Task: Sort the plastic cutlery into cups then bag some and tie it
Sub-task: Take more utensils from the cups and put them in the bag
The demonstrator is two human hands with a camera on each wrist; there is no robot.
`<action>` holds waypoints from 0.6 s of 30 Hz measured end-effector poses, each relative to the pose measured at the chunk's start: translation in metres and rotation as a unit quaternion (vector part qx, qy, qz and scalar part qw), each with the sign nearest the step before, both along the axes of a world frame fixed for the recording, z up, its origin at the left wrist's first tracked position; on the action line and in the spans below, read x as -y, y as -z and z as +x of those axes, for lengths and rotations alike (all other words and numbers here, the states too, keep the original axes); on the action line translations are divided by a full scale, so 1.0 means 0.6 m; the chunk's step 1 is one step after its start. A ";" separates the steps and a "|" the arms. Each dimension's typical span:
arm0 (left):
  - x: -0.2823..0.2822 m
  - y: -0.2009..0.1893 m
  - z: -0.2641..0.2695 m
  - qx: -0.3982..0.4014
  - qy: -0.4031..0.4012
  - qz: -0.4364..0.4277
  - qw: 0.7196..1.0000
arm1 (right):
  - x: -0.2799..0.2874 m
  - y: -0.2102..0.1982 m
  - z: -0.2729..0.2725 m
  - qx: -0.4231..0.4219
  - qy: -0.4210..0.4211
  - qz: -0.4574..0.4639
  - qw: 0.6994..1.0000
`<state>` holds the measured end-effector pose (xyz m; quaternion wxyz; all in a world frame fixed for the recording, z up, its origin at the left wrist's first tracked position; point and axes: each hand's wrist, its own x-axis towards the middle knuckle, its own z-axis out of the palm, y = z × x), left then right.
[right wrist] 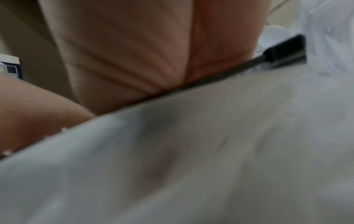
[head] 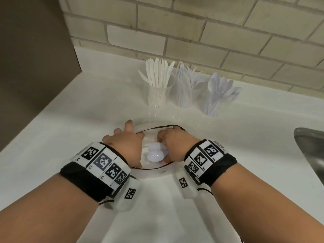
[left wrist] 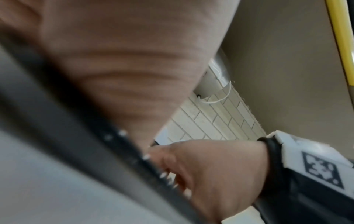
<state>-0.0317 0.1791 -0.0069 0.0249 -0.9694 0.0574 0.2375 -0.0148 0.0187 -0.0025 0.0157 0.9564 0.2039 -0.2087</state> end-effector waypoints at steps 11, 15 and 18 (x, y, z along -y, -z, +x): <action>-0.001 0.009 0.015 -0.007 -0.032 -0.005 0.999 | -0.022 0.006 -0.008 -0.016 0.001 -0.031 0.999; -0.013 0.005 0.020 -0.021 -0.044 -0.025 0.998 | -0.008 -0.005 -0.007 -0.057 0.019 0.037 0.997; -0.019 0.002 0.020 -0.020 -0.039 -0.026 0.999 | 0.005 -0.009 -0.009 -0.082 0.040 0.087 0.992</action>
